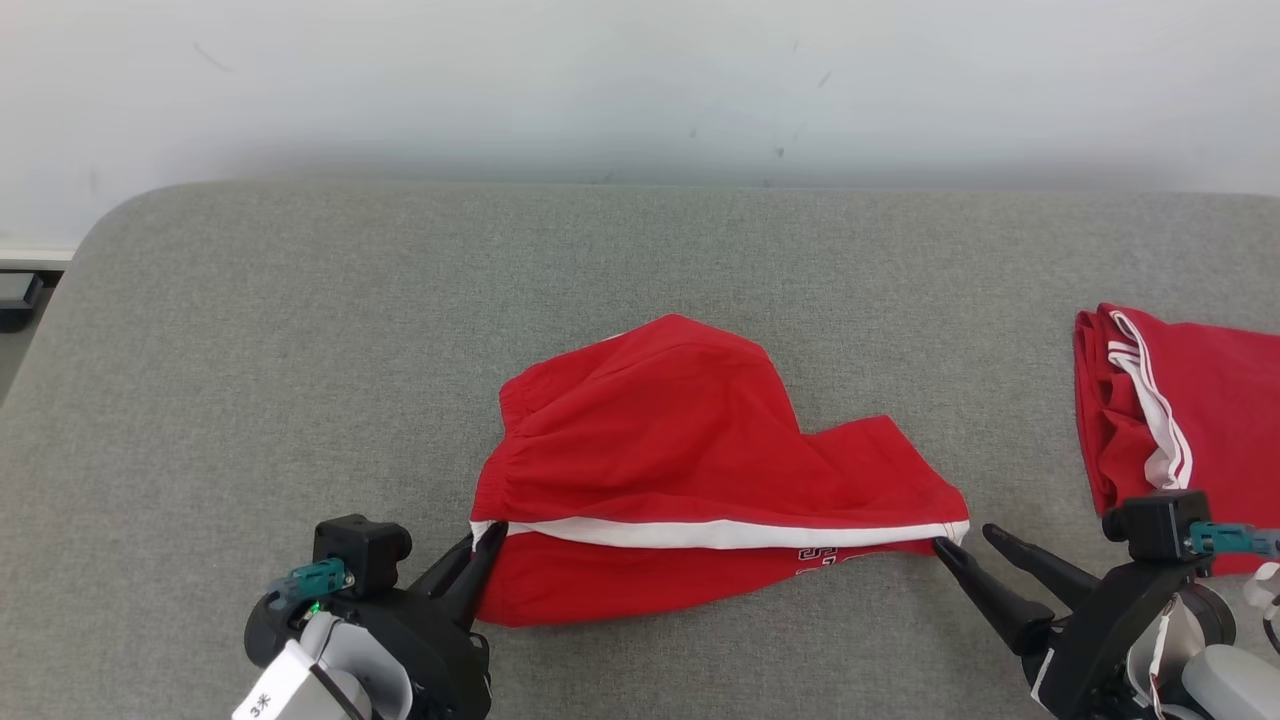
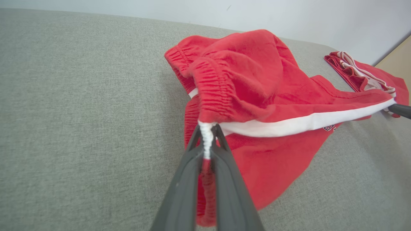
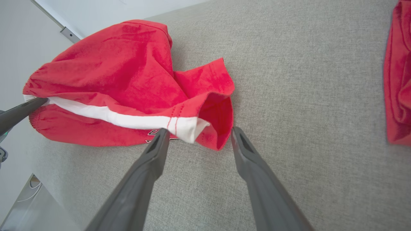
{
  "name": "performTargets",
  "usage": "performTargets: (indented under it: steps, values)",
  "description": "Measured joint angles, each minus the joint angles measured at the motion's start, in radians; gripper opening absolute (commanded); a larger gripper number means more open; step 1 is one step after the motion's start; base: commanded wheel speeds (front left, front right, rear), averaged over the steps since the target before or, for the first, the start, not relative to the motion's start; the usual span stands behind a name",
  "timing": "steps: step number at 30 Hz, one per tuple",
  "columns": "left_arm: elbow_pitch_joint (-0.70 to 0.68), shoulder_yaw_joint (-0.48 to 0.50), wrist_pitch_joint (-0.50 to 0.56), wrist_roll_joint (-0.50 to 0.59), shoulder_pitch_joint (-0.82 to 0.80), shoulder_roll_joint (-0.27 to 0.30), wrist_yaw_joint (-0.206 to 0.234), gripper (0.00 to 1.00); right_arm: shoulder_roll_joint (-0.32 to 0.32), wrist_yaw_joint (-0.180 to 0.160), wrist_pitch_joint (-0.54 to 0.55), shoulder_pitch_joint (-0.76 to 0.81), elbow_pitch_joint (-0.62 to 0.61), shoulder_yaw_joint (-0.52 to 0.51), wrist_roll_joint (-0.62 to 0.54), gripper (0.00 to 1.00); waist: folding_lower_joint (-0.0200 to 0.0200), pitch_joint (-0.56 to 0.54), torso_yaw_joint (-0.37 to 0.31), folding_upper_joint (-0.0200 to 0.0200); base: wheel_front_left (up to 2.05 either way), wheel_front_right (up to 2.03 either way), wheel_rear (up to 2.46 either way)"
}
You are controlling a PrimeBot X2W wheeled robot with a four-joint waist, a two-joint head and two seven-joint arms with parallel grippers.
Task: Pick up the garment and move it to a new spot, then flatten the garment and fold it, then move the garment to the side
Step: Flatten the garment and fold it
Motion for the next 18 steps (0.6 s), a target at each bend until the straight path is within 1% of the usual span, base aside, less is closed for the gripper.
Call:
performTargets:
  steps: [5, 14, 15, 16, 18]
  values:
    - [-0.001, 0.001, 0.0, 0.0, 0.0, -0.001, 0.001, 0.0, -0.004, -0.001, 0.01, 0.001, 0.0, 0.011, -0.013, 1.0, 0.0, 0.004, 0.0, 0.0, 0.0, 0.0, 0.0]
    - [-0.003, -0.002, 0.009, 0.002, -0.005, -0.013, 0.001, 0.0, 0.01, -0.002, 0.038, -0.033, 0.01, 0.046, -0.056, 1.0, 0.0, 0.014, 0.011, 0.0, 0.0, 0.0, 0.0]
    - [-0.003, -0.001, 0.009, 0.002, -0.005, -0.014, 0.001, 0.0, 0.011, -0.004, 0.045, -0.037, 0.016, 0.054, -0.065, 0.75, 0.0, 0.015, 0.014, 0.0001, 0.0, 0.0, 0.0]
    - [-0.003, -0.001, 0.009, 0.002, -0.005, -0.013, 0.001, 0.0, 0.014, -0.006, 0.05, -0.046, 0.023, 0.062, -0.073, 0.43, 0.0, 0.016, 0.017, 0.0, 0.0, 0.0, 0.0]
    - [-0.003, -0.001, 0.009, 0.002, -0.005, -0.013, 0.001, 0.0, 0.02, -0.005, 0.053, -0.063, 0.028, 0.07, -0.082, 0.0, 0.0, 0.018, 0.02, 0.0, 0.0, 0.0, 0.0]
